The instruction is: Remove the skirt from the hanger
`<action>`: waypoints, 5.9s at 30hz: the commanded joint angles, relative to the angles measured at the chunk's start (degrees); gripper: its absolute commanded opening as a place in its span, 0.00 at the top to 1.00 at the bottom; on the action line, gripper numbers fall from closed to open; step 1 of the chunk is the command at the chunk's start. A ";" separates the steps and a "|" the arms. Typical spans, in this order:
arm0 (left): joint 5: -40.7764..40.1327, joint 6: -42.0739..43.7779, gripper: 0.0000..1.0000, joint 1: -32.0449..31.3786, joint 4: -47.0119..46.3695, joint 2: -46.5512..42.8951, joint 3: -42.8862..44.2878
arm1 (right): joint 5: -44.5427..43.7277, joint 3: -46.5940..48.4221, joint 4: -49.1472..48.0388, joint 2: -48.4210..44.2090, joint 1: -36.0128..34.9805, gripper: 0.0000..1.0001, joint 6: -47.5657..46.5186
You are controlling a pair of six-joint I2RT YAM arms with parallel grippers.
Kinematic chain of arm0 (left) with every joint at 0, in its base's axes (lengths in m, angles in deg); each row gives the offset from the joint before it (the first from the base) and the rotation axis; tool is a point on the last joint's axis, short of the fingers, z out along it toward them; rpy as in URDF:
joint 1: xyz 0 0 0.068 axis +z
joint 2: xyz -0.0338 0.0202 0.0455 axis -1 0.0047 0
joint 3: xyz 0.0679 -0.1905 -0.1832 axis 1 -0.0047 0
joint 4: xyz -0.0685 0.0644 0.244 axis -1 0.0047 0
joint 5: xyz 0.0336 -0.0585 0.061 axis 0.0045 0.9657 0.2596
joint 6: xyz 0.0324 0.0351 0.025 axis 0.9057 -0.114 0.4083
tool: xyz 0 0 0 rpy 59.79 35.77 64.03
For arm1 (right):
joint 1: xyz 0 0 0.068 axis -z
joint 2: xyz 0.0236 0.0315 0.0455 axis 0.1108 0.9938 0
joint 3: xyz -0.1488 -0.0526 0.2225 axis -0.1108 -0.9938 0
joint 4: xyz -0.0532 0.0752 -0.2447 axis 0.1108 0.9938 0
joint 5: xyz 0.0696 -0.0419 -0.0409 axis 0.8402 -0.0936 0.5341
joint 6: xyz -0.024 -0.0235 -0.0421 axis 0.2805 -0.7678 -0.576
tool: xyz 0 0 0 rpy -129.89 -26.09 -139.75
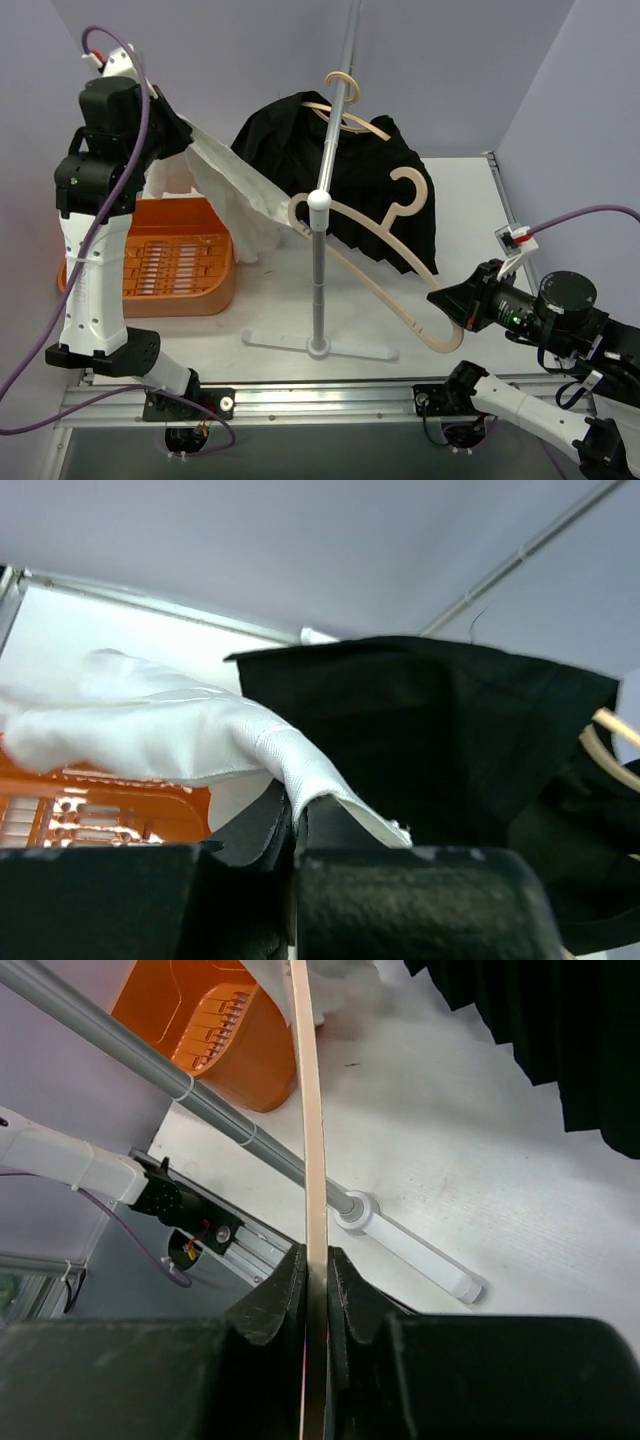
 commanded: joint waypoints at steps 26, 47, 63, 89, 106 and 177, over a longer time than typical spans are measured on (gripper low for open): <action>36.73 -23.28 0.98 40.33 -10.81 -4.49 16.59 | -2.21 -5.11 0.25 -0.45 -0.37 1.00 -1.55; 35.24 -17.67 0.98 41.74 -3.35 -9.93 14.22 | -1.07 -4.93 -0.98 2.53 -0.37 1.00 -3.40; 34.53 -17.04 0.98 39.01 -6.59 -8.19 -14.51 | -0.89 0.78 -3.35 7.01 -0.36 1.00 -3.05; 25.39 -21.88 0.98 28.11 -13.89 -14.15 -49.14 | -3.18 11.31 1.22 12.11 -0.37 1.00 -7.79; 24.42 -25.66 0.98 30.84 -20.65 -10.90 -74.53 | -6.25 17.65 -1.06 16.77 -0.37 1.00 -9.29; 12.82 -13.62 0.06 -7.39 -4.22 -6.50 -27.44 | 2.44 35.60 5.09 33.38 -0.28 1.00 -19.40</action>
